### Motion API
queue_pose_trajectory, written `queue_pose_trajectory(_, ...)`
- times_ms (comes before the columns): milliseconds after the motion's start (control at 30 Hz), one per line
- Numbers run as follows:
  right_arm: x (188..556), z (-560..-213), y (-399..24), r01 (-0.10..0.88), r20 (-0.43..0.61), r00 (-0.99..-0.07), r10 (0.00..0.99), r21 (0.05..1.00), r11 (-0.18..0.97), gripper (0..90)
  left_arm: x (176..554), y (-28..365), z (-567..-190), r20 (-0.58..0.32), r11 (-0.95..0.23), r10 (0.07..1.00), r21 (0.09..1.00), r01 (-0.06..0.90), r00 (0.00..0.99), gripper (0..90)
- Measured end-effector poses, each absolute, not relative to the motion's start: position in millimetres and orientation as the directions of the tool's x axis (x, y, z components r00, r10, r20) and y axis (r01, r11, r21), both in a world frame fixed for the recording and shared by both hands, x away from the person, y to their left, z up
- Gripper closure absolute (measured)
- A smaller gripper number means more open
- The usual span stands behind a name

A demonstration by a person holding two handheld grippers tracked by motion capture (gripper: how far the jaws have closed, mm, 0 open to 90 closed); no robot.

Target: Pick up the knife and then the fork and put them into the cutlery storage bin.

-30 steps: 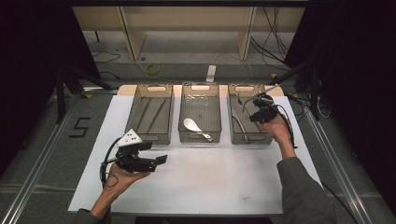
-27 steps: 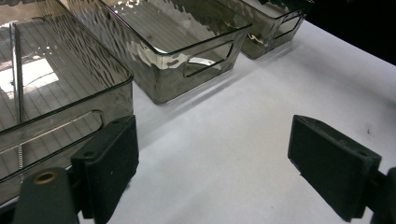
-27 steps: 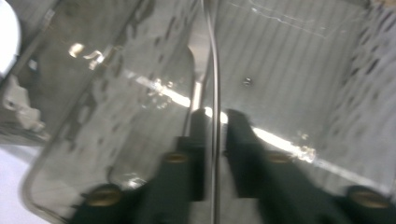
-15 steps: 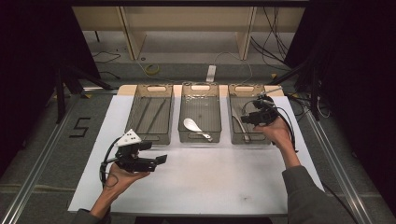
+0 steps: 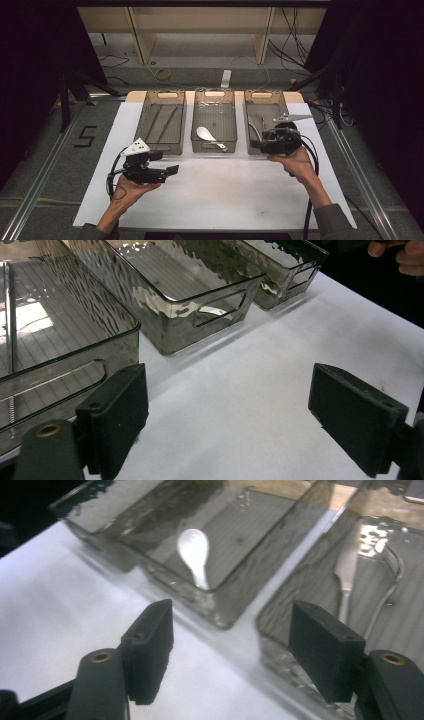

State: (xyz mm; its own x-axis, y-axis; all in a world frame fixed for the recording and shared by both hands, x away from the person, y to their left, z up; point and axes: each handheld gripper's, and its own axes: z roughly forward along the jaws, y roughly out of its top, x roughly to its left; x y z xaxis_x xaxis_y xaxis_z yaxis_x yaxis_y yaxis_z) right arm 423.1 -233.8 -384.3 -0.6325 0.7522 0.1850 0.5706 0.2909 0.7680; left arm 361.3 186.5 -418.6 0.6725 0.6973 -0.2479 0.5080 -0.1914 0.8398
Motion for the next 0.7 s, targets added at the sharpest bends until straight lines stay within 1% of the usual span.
queue_pose_trajectory(167, 401.7, -391.0, -233.7, 0.541, 0.202, -0.656, 0.727, 0.797, 0.267, 32.8, 360.7, 186.5, -418.1, -0.248, -0.198, 0.692, 0.838, 0.508, 0.678, 15.6)
queue_pose_trajectory(400, 381.5, -402.7, -237.5, 0.521, 0.239, -0.657, 0.715, 0.83, 0.201, 30.7, 359.9, 187.5, -418.2, -0.263, -0.186, 0.685, 0.838, 0.513, 0.679, 15.6)
queue_pose_trajectory(633, 363.9, -415.7, -238.1, 0.516, 0.249, -0.654, 0.714, 0.837, 0.181, 26.3, 359.2, 187.6, -417.7, -0.282, -0.174, 0.671, 0.839, 0.515, 0.686, 15.6)
queue_pose_trajectory(700, 358.2, -417.3, -237.2, 0.501, 0.229, -0.66, 0.716, 0.844, 0.191, 24.2, 359.0, 187.4, -417.7, -0.286, -0.172, 0.669, 0.839, 0.517, 0.686, 15.6)
